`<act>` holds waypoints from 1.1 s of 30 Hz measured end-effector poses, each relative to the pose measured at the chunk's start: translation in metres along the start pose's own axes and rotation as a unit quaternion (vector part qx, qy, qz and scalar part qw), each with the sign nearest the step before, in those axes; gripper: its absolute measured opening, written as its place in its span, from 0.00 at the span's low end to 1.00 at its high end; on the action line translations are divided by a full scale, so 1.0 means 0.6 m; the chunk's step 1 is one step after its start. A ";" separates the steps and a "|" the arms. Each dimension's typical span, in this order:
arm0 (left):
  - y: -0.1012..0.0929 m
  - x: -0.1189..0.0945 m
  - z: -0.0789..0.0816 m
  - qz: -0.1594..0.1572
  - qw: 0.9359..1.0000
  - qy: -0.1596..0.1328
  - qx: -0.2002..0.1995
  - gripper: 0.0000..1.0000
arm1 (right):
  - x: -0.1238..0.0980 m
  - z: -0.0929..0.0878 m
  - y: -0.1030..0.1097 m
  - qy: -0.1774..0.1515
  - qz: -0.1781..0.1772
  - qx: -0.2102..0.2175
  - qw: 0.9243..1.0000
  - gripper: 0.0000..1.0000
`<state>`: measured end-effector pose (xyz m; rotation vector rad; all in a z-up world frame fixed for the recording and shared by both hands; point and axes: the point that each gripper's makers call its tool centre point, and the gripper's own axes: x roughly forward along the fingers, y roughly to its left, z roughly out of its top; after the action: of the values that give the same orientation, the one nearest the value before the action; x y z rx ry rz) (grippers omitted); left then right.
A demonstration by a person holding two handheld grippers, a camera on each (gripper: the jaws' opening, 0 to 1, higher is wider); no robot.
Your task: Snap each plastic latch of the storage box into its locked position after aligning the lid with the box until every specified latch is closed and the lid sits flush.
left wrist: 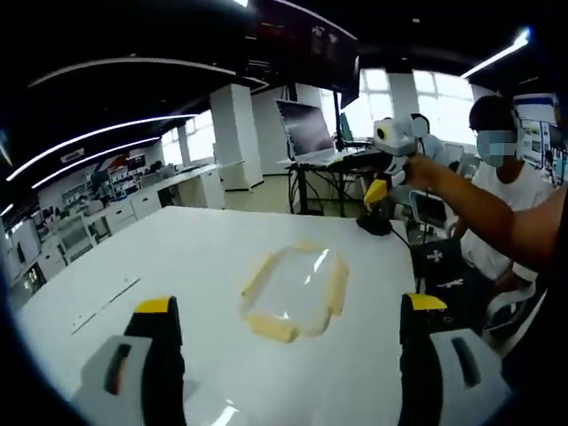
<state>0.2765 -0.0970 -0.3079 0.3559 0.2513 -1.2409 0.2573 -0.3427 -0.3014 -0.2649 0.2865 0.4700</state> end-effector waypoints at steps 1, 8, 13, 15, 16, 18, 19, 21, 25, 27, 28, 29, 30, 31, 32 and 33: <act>0.000 0.000 0.001 0.000 1.000 0.002 0.003 1.00 | -0.001 0.000 -0.003 0.002 0.000 -0.002 1.000 1.00; -0.008 -0.002 0.007 -0.031 0.999 0.022 0.010 1.00 | -0.003 0.003 -0.007 0.019 0.010 -0.018 1.000 0.97; 0.005 0.005 0.004 -0.020 0.998 0.043 0.041 0.99 | 0.001 0.000 -0.009 0.037 0.023 -0.027 0.999 0.95; 0.006 0.006 0.005 -0.026 0.998 0.049 0.042 0.98 | 0.004 -0.001 -0.010 0.044 0.028 -0.031 0.998 0.96; 0.007 0.006 0.006 -0.026 0.998 0.050 0.043 0.98 | 0.005 0.000 -0.011 0.046 0.028 -0.033 0.998 0.97; 0.010 0.005 0.009 -0.022 0.997 0.051 0.048 0.98 | 0.005 0.003 -0.015 0.051 0.030 -0.037 0.998 0.98; 0.012 0.005 0.011 -0.020 0.997 0.054 0.057 0.98 | 0.004 0.005 -0.016 0.054 0.033 -0.041 0.997 0.99; 0.013 0.004 0.015 -0.022 0.996 0.057 0.062 0.99 | 0.004 0.008 -0.014 0.059 0.038 -0.047 0.996 1.00; 0.014 0.003 0.020 -0.040 0.995 0.067 0.058 0.99 | 0.005 0.004 -0.008 0.083 0.053 -0.068 0.993 1.00; 0.016 0.002 0.019 -0.043 0.995 0.073 0.060 0.99 | 0.006 0.005 -0.009 0.091 0.053 -0.078 0.991 1.00; 0.019 0.002 0.018 -0.046 0.994 0.080 0.062 0.99 | 0.006 0.006 -0.010 0.093 0.054 -0.078 0.991 1.00; 0.020 0.001 0.017 -0.048 0.993 0.083 0.063 0.99 | 0.006 0.006 -0.010 0.096 0.057 -0.076 0.991 1.00; 0.021 0.000 0.015 -0.052 0.993 0.087 0.061 0.99 | 0.005 0.008 -0.010 0.096 0.059 -0.075 0.991 1.00; 0.021 0.000 0.015 -0.053 0.993 0.089 0.060 0.99 | 0.005 0.010 -0.010 0.095 0.062 -0.072 0.991 1.00; 0.021 -0.001 0.015 -0.057 0.992 0.092 0.058 0.99 | 0.004 0.011 -0.009 0.094 0.065 -0.067 0.991 1.00; 0.021 -0.002 0.015 -0.058 0.992 0.092 0.056 0.99 | 0.003 0.012 -0.007 0.095 0.070 -0.061 0.991 1.00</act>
<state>0.2882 -0.0960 -0.2976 0.5619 0.3656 -1.3415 0.2626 -0.3435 -0.2948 -0.4111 0.4660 0.6029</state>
